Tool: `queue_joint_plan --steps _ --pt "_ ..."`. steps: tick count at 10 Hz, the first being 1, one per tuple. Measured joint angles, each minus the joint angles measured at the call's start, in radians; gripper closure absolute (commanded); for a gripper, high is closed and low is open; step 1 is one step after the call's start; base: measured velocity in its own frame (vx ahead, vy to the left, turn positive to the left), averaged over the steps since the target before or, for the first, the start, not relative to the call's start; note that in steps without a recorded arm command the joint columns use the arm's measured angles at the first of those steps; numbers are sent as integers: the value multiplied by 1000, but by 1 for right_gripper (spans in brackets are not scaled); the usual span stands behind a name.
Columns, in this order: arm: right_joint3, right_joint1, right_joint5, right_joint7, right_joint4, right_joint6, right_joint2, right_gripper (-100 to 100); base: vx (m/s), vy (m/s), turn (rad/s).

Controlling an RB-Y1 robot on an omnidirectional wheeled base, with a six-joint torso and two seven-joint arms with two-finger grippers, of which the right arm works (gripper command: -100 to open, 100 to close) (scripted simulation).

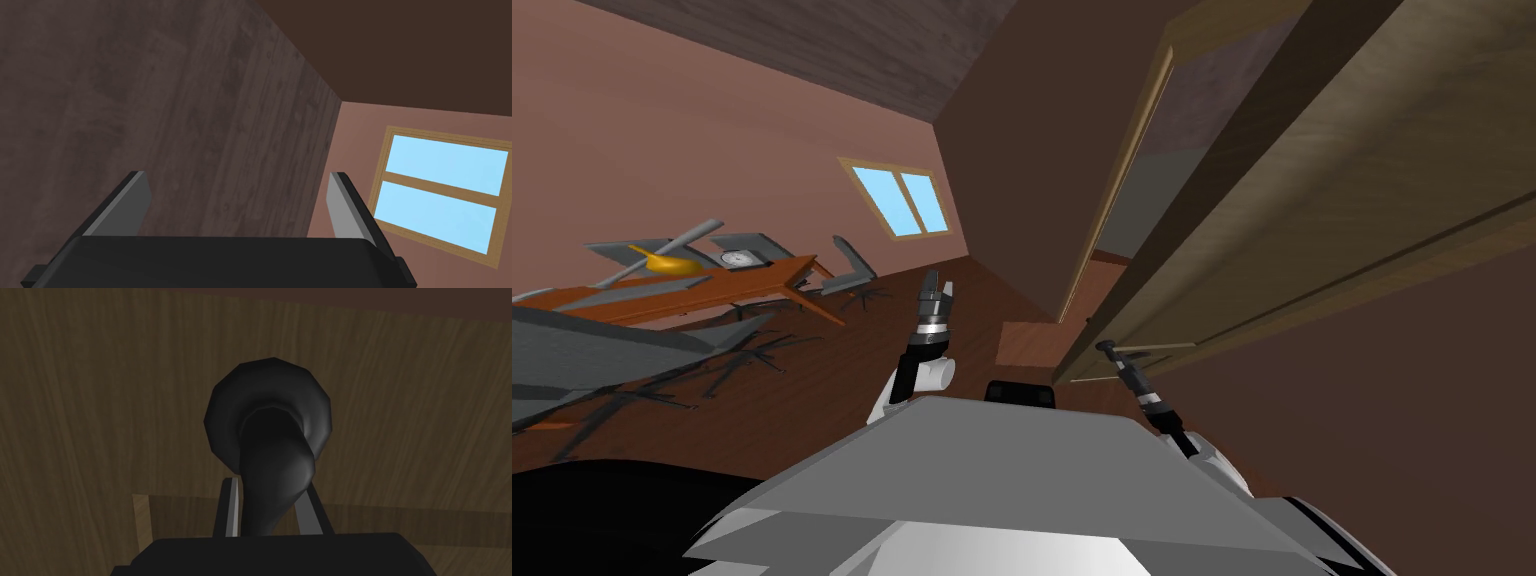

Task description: Pull the door open

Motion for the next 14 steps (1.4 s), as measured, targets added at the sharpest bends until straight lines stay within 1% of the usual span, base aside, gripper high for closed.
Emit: queue_joint_plan --steps 1,2,3,4,5,6,7,8,10,11,13,14 --pt "1 1 0 -1 8 -9 -2 100 -176 -109 156" --pt "2 13 -2 -1 -2 -11 -4 100 -181 -95 167" --pt "3 19 -2 -1 -5 -15 -6 100 -190 -82 115" --pt "5 9 -1 -4 18 -30 -7 100 -82 -32 29" --pt "7 9 0 -5 22 -34 -5 100 -155 -59 133" --pt "3 -17 7 -3 54 -38 6 100 -174 -66 103" --pt "-1 -21 10 -1 46 -28 9 100 -110 -51 48" --pt "-6 -17 13 1 24 -9 11 100 -153 -60 134" --pt "-20 -47 26 8 28 22 27 100 -189 -98 152" --pt "-27 -69 34 10 43 31 36 100 -169 -62 78" --pt "-43 -68 42 17 1 75 44 100 -156 -55 76" --pt "-44 -89 47 20 30 74 52 100 -144 -90 116"
